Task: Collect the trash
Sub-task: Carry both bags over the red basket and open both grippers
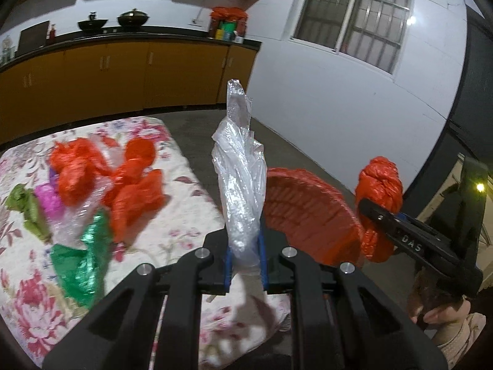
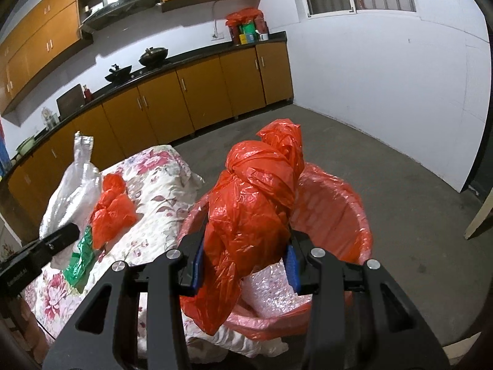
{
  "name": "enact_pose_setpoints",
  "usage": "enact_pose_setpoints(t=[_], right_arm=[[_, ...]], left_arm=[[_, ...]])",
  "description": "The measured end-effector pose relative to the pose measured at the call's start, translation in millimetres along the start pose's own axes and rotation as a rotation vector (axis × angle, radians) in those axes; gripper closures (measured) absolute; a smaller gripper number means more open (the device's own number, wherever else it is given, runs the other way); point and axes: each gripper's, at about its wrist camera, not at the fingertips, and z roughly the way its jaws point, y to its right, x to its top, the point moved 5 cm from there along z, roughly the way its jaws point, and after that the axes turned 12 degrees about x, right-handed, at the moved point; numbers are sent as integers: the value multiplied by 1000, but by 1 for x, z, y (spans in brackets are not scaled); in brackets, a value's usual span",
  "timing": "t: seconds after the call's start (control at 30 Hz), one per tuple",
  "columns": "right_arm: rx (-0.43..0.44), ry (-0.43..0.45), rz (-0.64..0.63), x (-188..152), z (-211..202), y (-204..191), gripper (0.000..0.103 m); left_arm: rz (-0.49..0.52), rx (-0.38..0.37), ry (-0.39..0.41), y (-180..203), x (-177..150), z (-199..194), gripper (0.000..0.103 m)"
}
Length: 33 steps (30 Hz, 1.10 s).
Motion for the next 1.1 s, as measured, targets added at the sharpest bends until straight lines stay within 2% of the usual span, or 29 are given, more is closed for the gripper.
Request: enact_pose_setpoints(t=[0.47, 1.1], right_arm=[[-2, -6, 24, 2, 15, 13, 61], [3, 18, 48, 5, 18, 18, 60]], left_arm=[[54, -69, -41, 49, -3, 39, 88], [89, -94, -92, 73, -9, 75, 87]])
